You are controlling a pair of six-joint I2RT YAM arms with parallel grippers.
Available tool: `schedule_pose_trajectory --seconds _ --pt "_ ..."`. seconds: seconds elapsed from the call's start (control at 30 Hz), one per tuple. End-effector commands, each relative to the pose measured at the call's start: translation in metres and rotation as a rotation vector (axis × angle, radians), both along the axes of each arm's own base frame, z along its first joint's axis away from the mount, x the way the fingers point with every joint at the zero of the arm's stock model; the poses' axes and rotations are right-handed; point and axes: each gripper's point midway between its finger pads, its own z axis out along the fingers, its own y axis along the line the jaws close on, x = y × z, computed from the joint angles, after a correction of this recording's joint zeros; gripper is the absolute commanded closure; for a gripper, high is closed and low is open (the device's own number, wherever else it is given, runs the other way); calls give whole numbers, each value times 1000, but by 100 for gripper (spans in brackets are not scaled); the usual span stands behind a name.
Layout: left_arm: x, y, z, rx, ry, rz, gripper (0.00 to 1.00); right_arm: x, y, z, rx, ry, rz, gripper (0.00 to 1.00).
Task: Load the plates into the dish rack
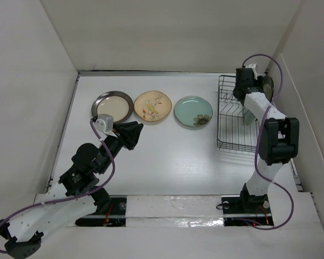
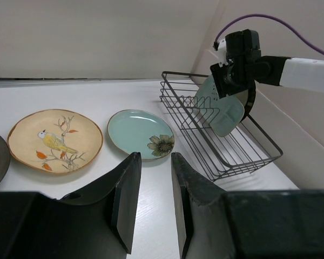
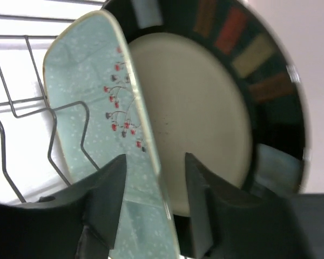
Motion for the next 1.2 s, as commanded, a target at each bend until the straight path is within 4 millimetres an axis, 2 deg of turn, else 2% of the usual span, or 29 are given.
schedule_pose_trajectory --seconds 0.0,0.1,0.17,0.2,0.23,0.3,0.33,0.37,0.47,0.53,0.57,0.63,0.7,0.73,0.77,0.8,0.83,0.9,0.93,1.03,1.17 --pt "-2 -1 11 -25 -30 -11 74 1 11 71 60 -237 -9 42" --pt "-3 -2 11 -26 -28 -16 74 -1 33 95 96 -303 39 41" --pt "-3 -2 11 -25 -28 -16 74 -1 70 118 151 -389 121 42" --pt "-2 -2 10 -22 -28 -14 74 -1 87 120 177 -408 159 47" --pt "-2 -2 11 -22 -30 -14 74 2 132 128 242 -450 265 69" --pt "-2 -2 10 -16 -30 -12 75 1 184 128 318 -475 370 99" --pt "-1 -2 8 -13 -27 -7 79 -1 213 118 403 -491 408 100" --pt "0 -2 7 -11 -26 -6 80 -7 258 115 475 -511 488 100" --pt "0 -2 7 -5 -27 -5 90 -17 334 87 717 -527 546 100" --pt "1 -2 6 -3 -24 -1 100 -23 367 69 896 -545 515 97" --pt "2 -4 4 1 -20 -1 100 -23 382 62 969 -579 512 97" --pt "2 -6 2 8 -14 -12 100 -32 413 34 1121 -572 449 98" --pt "0 -4 6 -4 -22 -13 100 -39 431 12 1199 -565 405 96" --pt "0 -3 8 -12 -29 -12 100 -49 447 -5 1253 -556 360 89" --pt "-1 -3 7 -11 -30 -11 100 -52 454 -10 1289 -565 338 79" --pt "-1 -3 7 -12 -31 -11 100 -58 458 -24 1308 -558 309 68" --pt "-1 -4 7 -11 -29 -16 91 -60 466 -42 1366 -549 253 53" --pt "-2 -4 8 -14 -30 -21 82 -60 471 -61 1429 -546 192 51" --pt "-1 -5 7 -13 -28 -23 77 -62 474 -83 1484 -536 123 50" --pt "0 -7 4 -3 -20 -24 71 -66 474 -108 1568 -549 39 46" --pt "-2 -8 5 -8 -25 -35 70 -57 481 -121 1576 -558 -6 43"
